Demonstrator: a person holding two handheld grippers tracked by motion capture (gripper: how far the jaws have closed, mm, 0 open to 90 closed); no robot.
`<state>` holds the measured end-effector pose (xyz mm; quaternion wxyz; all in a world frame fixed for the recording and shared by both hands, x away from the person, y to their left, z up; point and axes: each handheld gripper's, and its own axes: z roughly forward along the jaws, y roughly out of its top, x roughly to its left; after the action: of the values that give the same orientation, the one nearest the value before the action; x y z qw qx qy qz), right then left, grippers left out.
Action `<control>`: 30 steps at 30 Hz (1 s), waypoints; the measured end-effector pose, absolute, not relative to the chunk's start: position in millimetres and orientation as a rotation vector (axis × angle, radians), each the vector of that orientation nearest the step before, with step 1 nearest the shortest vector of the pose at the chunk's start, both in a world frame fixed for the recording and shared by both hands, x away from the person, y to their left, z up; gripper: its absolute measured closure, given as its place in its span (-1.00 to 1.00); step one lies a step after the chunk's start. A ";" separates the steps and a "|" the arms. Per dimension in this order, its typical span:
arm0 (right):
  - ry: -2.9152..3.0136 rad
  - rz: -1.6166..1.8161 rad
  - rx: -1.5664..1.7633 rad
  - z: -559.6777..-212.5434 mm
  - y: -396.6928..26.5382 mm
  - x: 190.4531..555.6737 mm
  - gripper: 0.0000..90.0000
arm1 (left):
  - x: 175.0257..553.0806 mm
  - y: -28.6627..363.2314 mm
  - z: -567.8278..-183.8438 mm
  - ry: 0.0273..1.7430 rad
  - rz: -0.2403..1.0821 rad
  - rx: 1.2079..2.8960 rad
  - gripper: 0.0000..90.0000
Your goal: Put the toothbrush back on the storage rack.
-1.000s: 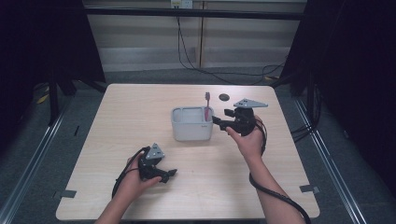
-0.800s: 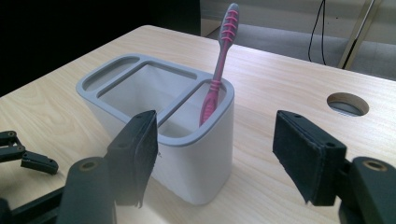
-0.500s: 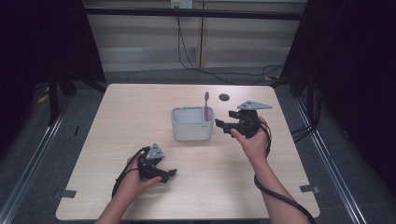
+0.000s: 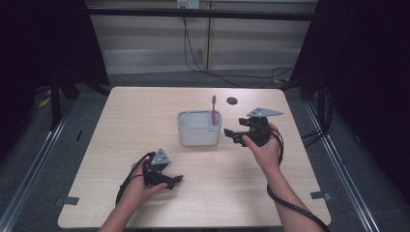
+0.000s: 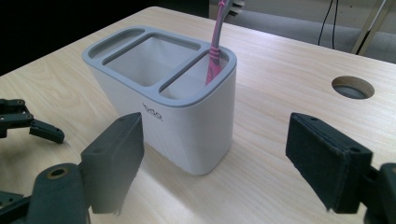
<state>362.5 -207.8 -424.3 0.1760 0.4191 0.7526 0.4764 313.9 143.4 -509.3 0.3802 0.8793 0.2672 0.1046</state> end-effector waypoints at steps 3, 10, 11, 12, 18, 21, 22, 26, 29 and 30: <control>2.146 1.348 1.178 -425.4 -208.3 361.1 -0.63 | 313.9 143.4 -509.3 0.683 0.265 2.244 -0.66; 2.181 1.338 1.178 -431.4 -211.1 356.7 -0.63 | 314.0 143.5 -509.2 0.682 0.266 2.245 -0.66; 2.184 1.339 1.182 -432.2 -211.7 356.1 -0.63 | 313.9 143.4 -509.3 0.683 0.267 2.244 -0.66; 2.185 1.339 1.181 -432.8 -212.3 355.8 -0.63 | 313.9 143.4 -509.2 0.683 0.266 2.245 -0.66; 2.200 1.332 1.185 -436.8 -216.4 352.8 -0.63 | 314.0 143.5 -509.2 0.682 0.267 2.245 -0.66; 2.210 1.333 1.187 -439.5 -218.2 350.8 -0.63 | 313.9 143.4 -509.3 0.683 0.265 2.244 -0.66; 2.215 1.333 1.184 -440.3 -218.6 350.4 -0.63 | 313.9 143.4 -509.2 0.683 0.266 2.245 -0.66; 2.229 1.328 1.184 -444.9 -221.5 346.9 -0.63 | 314.0 143.4 -509.2 0.682 0.267 2.245 -0.66; 2.231 1.325 1.187 -446.4 -222.8 345.8 -0.63 | 313.9 143.4 -509.2 0.683 0.265 2.245 -0.66; 2.232 1.326 1.186 -447.7 -224.3 344.8 -0.63 | 314.0 143.4 -509.3 0.682 0.267 2.245 -0.66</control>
<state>344.8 -224.3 -447.7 0.1433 0.4112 0.7739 0.4599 314.0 143.4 -509.3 0.3802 0.8793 0.2672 0.1047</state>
